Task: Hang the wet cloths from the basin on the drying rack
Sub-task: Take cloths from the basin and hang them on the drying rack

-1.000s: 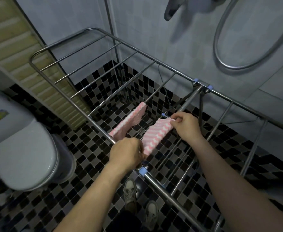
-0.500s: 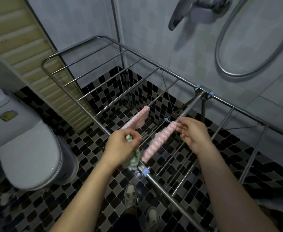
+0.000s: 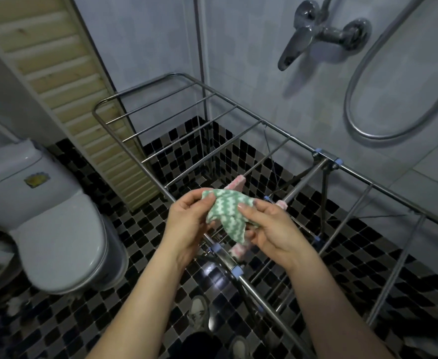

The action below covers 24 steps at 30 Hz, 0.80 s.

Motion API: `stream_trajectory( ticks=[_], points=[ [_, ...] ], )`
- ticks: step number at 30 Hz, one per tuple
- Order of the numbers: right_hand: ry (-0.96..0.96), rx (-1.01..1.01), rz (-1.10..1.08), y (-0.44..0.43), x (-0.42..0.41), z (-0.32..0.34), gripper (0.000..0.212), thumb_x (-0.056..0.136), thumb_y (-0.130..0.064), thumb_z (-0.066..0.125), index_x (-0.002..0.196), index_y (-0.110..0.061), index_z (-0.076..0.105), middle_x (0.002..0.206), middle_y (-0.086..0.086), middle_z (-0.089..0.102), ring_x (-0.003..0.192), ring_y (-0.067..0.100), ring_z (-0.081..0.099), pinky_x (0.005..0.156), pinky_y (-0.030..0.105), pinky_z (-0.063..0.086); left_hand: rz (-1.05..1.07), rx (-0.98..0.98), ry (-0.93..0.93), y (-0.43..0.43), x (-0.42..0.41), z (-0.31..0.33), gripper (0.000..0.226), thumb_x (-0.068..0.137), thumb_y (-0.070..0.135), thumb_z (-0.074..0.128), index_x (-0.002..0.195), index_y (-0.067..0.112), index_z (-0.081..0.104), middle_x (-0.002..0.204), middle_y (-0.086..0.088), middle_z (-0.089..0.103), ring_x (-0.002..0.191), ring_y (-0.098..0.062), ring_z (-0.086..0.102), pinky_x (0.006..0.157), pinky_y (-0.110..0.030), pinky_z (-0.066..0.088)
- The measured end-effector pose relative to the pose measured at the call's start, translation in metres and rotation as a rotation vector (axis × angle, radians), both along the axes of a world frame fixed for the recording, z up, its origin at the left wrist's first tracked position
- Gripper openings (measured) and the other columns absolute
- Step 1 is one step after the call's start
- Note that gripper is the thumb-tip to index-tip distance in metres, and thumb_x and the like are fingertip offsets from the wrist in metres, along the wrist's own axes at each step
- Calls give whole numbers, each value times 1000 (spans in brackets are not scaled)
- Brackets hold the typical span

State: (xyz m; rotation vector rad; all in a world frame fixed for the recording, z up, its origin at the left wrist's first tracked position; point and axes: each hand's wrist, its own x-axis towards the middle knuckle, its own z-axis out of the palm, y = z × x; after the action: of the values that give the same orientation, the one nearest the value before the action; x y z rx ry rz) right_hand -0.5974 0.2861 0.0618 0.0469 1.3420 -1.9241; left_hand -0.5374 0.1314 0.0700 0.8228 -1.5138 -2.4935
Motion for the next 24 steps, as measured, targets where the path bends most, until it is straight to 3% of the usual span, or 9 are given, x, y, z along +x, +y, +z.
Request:
stream_trajectory(
  ticks=[4,8,13,17,20,24],
  points=[
    [2,43,-58,-15,-11,6,21,85,3,63,105,-4,63,103,15,68,78,18,66,51,17,51,88,-226,-1,-15,-1,2,11,89,16,65,95,10,71,91,-4,73,76,-11,69,61,-21,55],
    [127,77,-119,-43,-31,18,24,85,19,50,95,-1,57,106,20,64,89,27,69,56,21,57,117,-376,33,-47,-8,5,6,85,11,70,89,15,73,91,-3,73,88,-17,69,66,-20,54],
    [288,108,-44,-72,-71,34,16,86,4,64,100,-3,60,100,14,69,86,22,71,71,29,60,74,-596,103,-81,-37,18,20,86,6,68,88,25,64,86,-5,60,82,-19,60,70,-30,53],
    [477,288,-68,-95,-111,37,14,85,-2,70,85,-12,60,92,7,71,84,20,73,66,28,59,66,-750,156,-107,-56,20,15,91,15,64,99,27,62,90,7,59,87,-8,59,75,-21,51],
    [557,402,-42,-104,-134,27,21,86,-2,68,76,-15,55,84,5,66,82,19,70,63,27,58,38,-843,81,-118,-65,7,13,90,17,64,94,29,63,93,14,64,91,-4,61,78,-23,51],
    [653,591,26,-110,-152,4,17,87,3,63,80,-13,59,82,9,63,75,23,67,66,34,60,-132,-902,-70,-123,-71,-20,6,91,23,63,95,28,61,93,13,63,82,-1,62,62,-16,52]
  ],
)
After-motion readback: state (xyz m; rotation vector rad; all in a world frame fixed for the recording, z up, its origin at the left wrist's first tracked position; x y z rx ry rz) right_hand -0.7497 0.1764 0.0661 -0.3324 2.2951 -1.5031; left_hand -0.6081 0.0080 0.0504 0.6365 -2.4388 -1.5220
